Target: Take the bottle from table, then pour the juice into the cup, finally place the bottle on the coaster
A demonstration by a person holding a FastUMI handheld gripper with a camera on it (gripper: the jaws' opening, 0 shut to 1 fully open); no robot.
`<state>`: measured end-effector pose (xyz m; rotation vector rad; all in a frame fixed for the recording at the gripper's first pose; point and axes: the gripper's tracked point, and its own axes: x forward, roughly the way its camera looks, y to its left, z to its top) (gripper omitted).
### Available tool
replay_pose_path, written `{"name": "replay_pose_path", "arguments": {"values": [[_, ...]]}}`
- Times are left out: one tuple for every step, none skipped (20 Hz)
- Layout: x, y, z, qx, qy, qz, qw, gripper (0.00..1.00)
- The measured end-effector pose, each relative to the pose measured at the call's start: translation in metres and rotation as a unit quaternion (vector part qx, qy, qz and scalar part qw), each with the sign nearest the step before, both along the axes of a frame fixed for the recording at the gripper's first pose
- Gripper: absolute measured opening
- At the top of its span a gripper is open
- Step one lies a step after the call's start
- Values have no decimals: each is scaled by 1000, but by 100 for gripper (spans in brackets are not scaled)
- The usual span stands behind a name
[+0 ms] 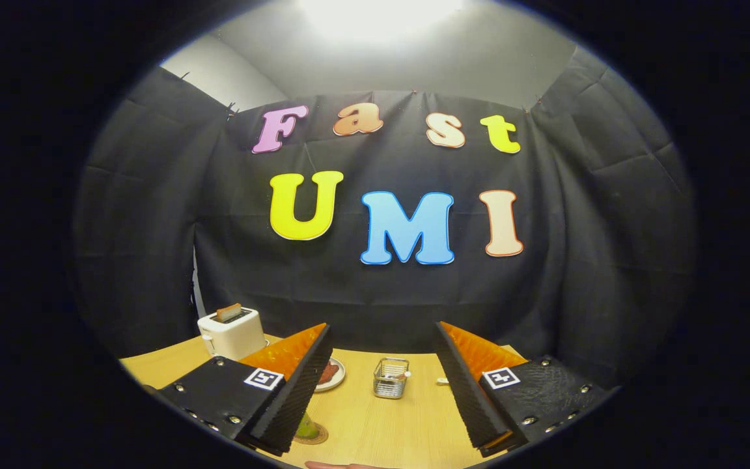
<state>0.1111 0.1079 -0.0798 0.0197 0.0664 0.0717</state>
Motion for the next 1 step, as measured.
{"name": "replay_pose_path", "arguments": {"values": [[0,-3,-1,0,4,1,1000,96]]}}
